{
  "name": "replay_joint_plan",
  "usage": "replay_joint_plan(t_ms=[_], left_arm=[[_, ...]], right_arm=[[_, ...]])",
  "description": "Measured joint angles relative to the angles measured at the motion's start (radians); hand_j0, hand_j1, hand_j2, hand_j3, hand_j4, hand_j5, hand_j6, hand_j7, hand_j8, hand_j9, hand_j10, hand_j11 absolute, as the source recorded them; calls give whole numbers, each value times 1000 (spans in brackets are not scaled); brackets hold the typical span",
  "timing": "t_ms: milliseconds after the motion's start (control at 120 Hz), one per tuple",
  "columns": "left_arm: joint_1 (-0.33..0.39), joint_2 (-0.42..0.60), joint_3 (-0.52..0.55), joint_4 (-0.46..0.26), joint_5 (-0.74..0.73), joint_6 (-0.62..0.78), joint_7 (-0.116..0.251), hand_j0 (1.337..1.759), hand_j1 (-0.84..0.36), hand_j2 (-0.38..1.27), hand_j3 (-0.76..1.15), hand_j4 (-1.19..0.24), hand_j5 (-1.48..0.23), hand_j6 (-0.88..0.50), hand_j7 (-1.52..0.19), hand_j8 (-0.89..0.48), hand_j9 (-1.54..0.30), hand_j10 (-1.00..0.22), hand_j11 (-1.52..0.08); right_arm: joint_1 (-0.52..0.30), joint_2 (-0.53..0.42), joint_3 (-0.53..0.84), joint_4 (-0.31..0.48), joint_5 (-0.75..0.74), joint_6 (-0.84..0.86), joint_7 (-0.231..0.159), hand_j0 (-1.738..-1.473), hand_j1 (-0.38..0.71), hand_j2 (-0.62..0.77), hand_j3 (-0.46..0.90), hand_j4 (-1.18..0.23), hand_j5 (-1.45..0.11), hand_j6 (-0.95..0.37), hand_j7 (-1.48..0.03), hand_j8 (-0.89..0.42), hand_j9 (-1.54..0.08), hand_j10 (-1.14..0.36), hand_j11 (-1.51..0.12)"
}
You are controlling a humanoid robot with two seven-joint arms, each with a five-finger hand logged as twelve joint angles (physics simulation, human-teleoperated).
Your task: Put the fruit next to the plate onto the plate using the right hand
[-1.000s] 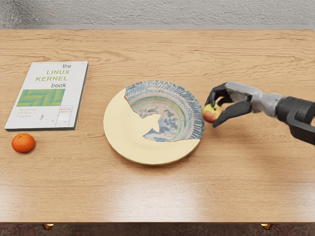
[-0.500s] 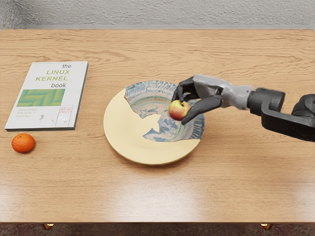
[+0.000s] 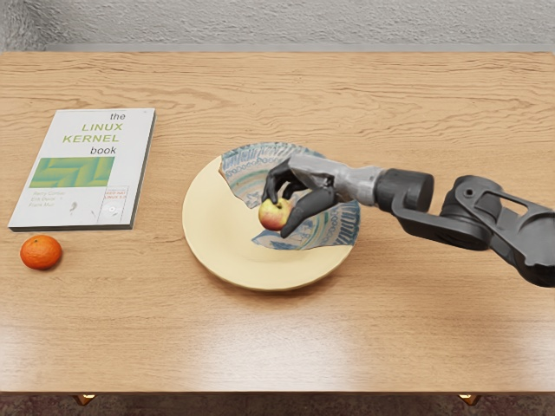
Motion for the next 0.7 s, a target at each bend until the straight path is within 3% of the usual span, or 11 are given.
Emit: replay_joint_plan(t_ms=[217,458,700], left_arm=[[0,0,0,0,0,0,0,1658,55,49,0,-245,-318,-245,-318,-245,-318,-245,-318],[0,0,0,0,0,0,0,1658,55,49,0,-245,-318,-245,-318,-245,-318,-245,-318],[0,0,0,0,0,0,0,1658,55,49,0,-245,-318,-245,-318,-245,-318,-245,-318]], right_arm=[[0,12,1,-34,-13,-4,-6,-1658,378,550,1,-793,-1236,-395,-1105,-296,-1162,-565,-1183],[0,38,4,-73,-8,-21,-15,-1658,240,154,0,-571,-811,-438,-767,-393,-787,-502,-794],[9,43,4,-82,-1,-38,-33,-1658,8,19,0,-324,-441,-283,-428,-269,-434,-302,-436]])
